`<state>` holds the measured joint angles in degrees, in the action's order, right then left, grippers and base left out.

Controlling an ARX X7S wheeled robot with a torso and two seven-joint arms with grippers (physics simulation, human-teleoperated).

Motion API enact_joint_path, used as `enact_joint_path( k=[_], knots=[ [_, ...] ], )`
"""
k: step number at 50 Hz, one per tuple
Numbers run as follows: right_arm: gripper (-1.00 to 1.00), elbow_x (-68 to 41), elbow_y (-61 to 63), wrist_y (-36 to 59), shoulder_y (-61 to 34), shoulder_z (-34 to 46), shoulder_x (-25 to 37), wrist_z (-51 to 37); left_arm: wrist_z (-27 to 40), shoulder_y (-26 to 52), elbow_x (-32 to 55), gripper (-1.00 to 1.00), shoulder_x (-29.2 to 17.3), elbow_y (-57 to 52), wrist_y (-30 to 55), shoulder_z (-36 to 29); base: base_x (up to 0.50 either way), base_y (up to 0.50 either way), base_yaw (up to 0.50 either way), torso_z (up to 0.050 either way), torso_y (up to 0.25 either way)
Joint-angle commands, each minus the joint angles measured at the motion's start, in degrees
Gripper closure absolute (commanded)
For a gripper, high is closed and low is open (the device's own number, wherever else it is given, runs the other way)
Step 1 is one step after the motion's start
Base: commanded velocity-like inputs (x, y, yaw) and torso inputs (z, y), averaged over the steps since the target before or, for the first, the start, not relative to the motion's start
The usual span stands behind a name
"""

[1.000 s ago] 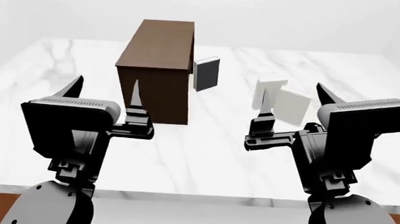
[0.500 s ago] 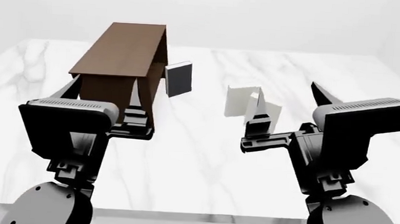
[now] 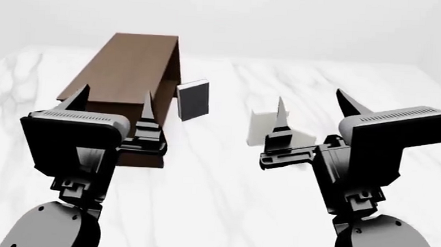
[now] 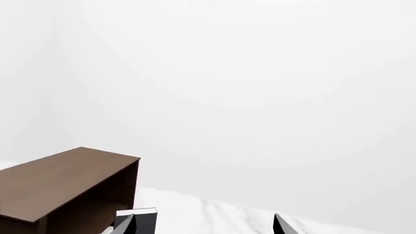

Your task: Pick up the book on the right and place it under the cabinet shelf.

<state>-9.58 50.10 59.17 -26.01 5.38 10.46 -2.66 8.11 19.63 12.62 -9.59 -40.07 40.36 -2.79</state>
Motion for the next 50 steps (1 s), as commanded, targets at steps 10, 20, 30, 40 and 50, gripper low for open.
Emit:
enact_joint_path(
  k=[10,20,30,40,50],
  knots=[
    [-1.0,-0.92,0.55,-0.2,-0.19,0.63,0.42,-0.64,0.59,-0.16,0.77,-1.0,-0.97,-0.04,-0.14,-0.24,0.31,0.14,0.0,0.0,0.002],
    [-1.0,-1.51,1.34,0.88,-0.76,0.75,0.45,-1.07,0.9,0.01,1.26,-1.0,-1.41,-0.34,0.16,-0.23,0.31,0.17,0.0,0.0,0.0],
    [-1.0,-1.97,1.34,0.63,-0.67,0.75,0.55,-1.43,1.19,0.26,1.65,-1.0,-1.79,-0.48,0.27,-0.33,0.31,0.24,0.0,0.0,0.001],
    [-1.0,-2.47,0.93,0.0,-0.36,0.58,0.61,-1.72,1.53,0.22,1.98,-1.0,-2.1,-0.41,0.12,-0.29,0.31,0.25,0.0,0.0,0.001],
    [-1.0,-2.81,0.5,-0.82,0.08,0.47,0.71,-2.16,1.76,0.17,2.31,-1.0,-2.36,-0.2,-0.2,-0.37,0.32,0.12,0.0,0.0,0.0]
  ],
)
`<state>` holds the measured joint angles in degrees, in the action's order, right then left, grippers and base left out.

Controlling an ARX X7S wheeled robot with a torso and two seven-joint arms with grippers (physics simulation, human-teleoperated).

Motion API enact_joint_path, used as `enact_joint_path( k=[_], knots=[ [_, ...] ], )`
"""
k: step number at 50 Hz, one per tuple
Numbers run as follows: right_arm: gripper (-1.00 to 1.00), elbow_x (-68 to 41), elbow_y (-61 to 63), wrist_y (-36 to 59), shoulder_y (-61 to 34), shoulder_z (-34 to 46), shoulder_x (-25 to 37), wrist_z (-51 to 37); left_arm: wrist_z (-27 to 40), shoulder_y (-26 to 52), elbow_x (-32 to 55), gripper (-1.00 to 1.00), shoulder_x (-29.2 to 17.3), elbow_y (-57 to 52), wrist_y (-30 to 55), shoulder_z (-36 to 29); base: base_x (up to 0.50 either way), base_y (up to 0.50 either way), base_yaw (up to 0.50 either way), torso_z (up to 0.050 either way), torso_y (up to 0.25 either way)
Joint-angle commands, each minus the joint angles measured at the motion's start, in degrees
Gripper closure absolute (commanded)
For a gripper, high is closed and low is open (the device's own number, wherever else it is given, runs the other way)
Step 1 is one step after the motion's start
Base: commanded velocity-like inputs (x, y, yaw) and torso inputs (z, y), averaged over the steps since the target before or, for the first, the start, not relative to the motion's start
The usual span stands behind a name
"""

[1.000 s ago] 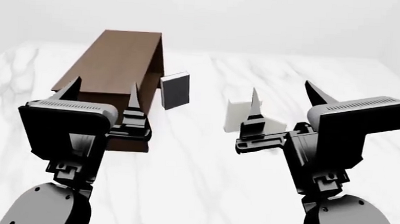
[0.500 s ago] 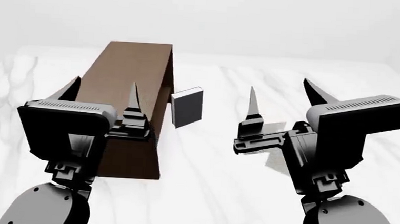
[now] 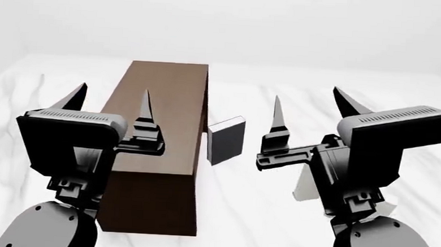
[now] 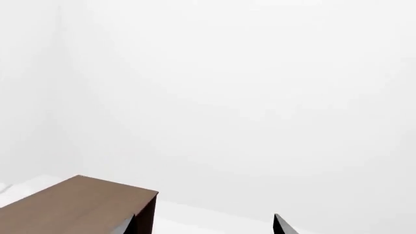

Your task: Pick up the book on the right and place it under the cabinet shelf.

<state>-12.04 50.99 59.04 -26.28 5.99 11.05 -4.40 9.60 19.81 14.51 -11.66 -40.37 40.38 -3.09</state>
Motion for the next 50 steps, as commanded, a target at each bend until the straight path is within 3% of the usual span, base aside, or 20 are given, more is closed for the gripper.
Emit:
enact_joint_path(
  k=[1,33,38,44,45,48,50],
  knots=[
    [-1.0,-0.39,-0.39,-0.78,0.39,-0.11,0.14,-0.45,0.28,-0.04,0.45,-1.0,-0.32,0.12,-0.28,-0.08,0.31,0.1,0.0,0.0,0.0],
    [-1.0,-2.06,-0.47,-1.27,0.75,-0.78,0.42,-1.69,1.22,0.61,1.78,-1.0,-1.15,-0.96,0.44,-0.69,0.25,0.02,0.0,0.0,0.001],
    [-1.0,-5.33,1.97,8.77,-3.01,-2.41,1.04,-0.43,1.46,0.83,2.37,-1.0,-1.44,-2.63,1.5,-0.64,0.0,0.0,0.0,0.0,0.0],
    [-1.0,-14.68,7.36,30.86,-13.95,-8.44,2.52,4.07,1.38,0.49,2.63,-1.0,-1.76,-3.39,0.9,-0.6,0.0,0.0,0.0,0.0,0.002],
    [-1.0,-22.16,5.54,30.93,-15.02,-9.84,5.18,-0.14,1.3,0.29,2.58,-1.0,-1.79,-3.22,0.49,-0.63,0.0,0.0,0.0,0.0,0.0],
    [-1.0,-47.94,-4.58,30.85,-24.43,-13.1,16.27,-25.45,1.04,-0.38,2.63,-1.0,-1.83,-2.72,-0.81,-0.5,0.0,0.0,0.0,0.0,0.0],
    [-1.0,-65.13,-9.29,30.46,-29.65,-11.48,20.3,-34.69,0.96,-0.67,2.71,-1.0,-1.85,-2.57,-1.28,-0.47,0.0,0.0,0.0,0.0,0.0]
  ],
)
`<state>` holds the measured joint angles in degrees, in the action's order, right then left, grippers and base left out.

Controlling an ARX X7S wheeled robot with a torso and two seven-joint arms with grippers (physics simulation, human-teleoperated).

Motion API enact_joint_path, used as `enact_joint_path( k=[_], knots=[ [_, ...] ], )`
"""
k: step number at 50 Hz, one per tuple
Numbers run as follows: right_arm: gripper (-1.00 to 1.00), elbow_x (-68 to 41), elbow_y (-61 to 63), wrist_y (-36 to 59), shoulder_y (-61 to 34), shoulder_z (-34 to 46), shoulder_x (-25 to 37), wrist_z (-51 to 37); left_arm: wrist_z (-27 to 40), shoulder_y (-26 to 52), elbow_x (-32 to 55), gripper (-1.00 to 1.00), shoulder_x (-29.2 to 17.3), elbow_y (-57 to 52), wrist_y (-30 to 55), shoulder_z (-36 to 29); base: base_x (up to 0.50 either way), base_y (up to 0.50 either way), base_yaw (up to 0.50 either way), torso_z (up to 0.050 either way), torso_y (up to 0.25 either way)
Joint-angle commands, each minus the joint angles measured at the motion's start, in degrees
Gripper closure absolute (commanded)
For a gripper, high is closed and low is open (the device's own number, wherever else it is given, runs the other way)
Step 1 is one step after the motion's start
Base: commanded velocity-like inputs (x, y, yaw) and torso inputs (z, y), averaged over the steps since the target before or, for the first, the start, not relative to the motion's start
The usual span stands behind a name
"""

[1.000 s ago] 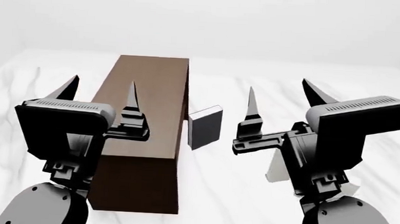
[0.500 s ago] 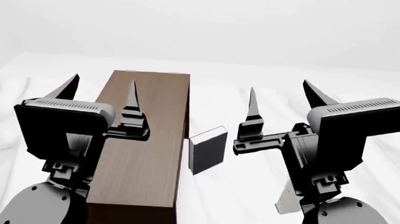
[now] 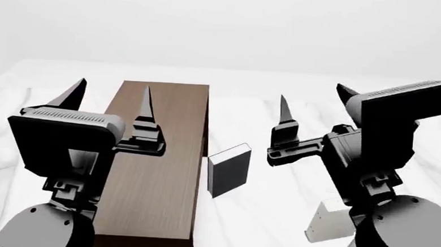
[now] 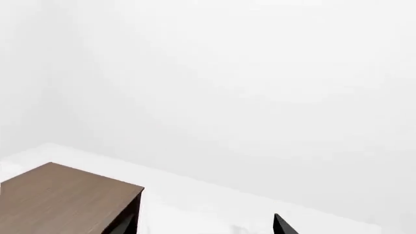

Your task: Pick up the book on the right and place it under the cabinet shelf.

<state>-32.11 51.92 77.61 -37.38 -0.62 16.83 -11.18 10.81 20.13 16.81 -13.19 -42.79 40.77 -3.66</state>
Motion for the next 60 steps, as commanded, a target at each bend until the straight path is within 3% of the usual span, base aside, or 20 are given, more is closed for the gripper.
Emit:
enact_joint_path(
  k=[1,3,9,17,24,30,42,60],
  knots=[
    [-1.0,-53.66,-11.72,11.74,-20.65,-3.68,16.32,-29.08,-0.24,-1.03,0.47,-1.0,-0.34,-0.17,-1.72,0.11,0.0,0.0,0.0,0.0,0.0],
    [-1.0,-57.14,-13.74,11.64,-24.37,-1.1,19.78,-27.71,-0.25,-1.02,0.62,-1.0,-0.42,-0.25,-1.69,0.13,0.0,0.0,0.0,0.0,0.0],
    [-1.0,-50.19,-16.32,11.23,-31.09,7.08,30.32,-11.1,-0.39,-0.92,1.04,-1.0,-0.78,-0.06,-2.02,0.59,0.0,0.0,0.0,0.0,0.0],
    [-1.0,-59.55,-24.74,12.11,-44.68,26.87,42.23,-5.72,-0.42,-1.11,0.99,-1.0,-1.06,0.46,-2.82,0.31,0.0,0.0,0.0,0.0,0.0],
    [-1.0,-60.29,-28.26,12.23,-59.31,47.19,48.24,2.96,-0.3,-0.81,1.3,-1.0,-1.5,-0.15,-2.55,0.39,0.0,0.0,0.0,0.0,0.0],
    [-1.0,-61.21,-31.41,12.18,-72.02,64.21,49.97,7.5,-0.2,-1.41,1.28,-1.0,-1.66,0.14,-3.42,0.6,0.0,0.0,0.0,0.0,0.0],
    [-1.0,-56.5,-35.59,12.01,-80.49,83.43,49.9,14.2,0.29,-1.54,1.96,-1.0,-2.12,-1.17,-2.93,0.96,0.0,0.0,0.0,0.0,0.0],
    [-1.0,-53.14,-38.46,3.64,-70.39,90.33,49.32,15.4,0.78,-2.55,1.98,-1.0,-2.61,-0.72,-3.94,0.99,0.0,0.0,0.0,0.0,0.0]
  ],
)
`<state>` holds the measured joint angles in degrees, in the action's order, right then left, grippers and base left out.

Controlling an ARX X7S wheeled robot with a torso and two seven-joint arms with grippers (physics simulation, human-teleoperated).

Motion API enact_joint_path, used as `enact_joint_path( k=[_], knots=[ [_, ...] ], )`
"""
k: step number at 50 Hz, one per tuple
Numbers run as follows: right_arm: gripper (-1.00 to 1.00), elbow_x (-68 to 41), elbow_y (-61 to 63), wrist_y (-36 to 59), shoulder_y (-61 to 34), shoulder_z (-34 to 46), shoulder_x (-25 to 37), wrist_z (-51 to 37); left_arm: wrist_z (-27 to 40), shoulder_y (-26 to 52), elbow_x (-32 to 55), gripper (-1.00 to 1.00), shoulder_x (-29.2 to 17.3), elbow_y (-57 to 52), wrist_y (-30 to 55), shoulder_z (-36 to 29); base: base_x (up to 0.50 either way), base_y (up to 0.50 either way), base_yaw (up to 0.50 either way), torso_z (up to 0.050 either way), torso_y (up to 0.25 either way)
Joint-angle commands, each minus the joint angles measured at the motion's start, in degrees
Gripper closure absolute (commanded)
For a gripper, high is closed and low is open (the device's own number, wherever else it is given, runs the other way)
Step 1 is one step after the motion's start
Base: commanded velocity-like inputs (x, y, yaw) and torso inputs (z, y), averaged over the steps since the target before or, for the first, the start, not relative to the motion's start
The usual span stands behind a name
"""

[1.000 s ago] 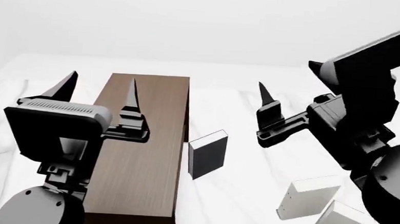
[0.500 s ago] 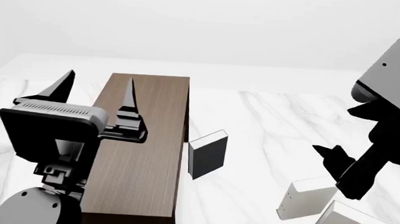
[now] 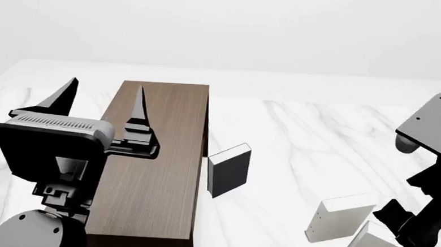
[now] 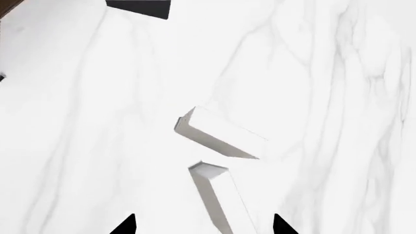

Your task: Pick up the book on the right and place it under the cabinet shelf.

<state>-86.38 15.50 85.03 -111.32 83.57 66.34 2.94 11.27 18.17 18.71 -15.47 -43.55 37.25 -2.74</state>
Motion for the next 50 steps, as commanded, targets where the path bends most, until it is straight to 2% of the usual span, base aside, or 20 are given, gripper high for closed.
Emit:
enact_joint_path(
  k=[1,23,50],
  knots=[
    [-1.0,1.13,-2.13,-3.98,3.91,6.3,-0.29,1.23,0.35,-0.63,0.08,-1.0,-0.37,0.03,-0.43,0.05,0.0,0.0,0.0,0.0,0.0],
    [-1.0,2.98,-3.48,-7.49,11.07,10.49,-0.52,1.36,0.89,-1.34,0.22,-1.0,-0.94,0.06,-1.03,-0.4,0.0,0.0,0.0,0.0,0.0],
    [-1.0,9.88,-4.56,-9.26,10.1,11.59,-1.88,2.27,1.26,-1.65,0.88,-1.0,-1.47,-0.12,-1.38,-1.18,0.0,0.0,0.0,0.0,0.0]
  ],
)
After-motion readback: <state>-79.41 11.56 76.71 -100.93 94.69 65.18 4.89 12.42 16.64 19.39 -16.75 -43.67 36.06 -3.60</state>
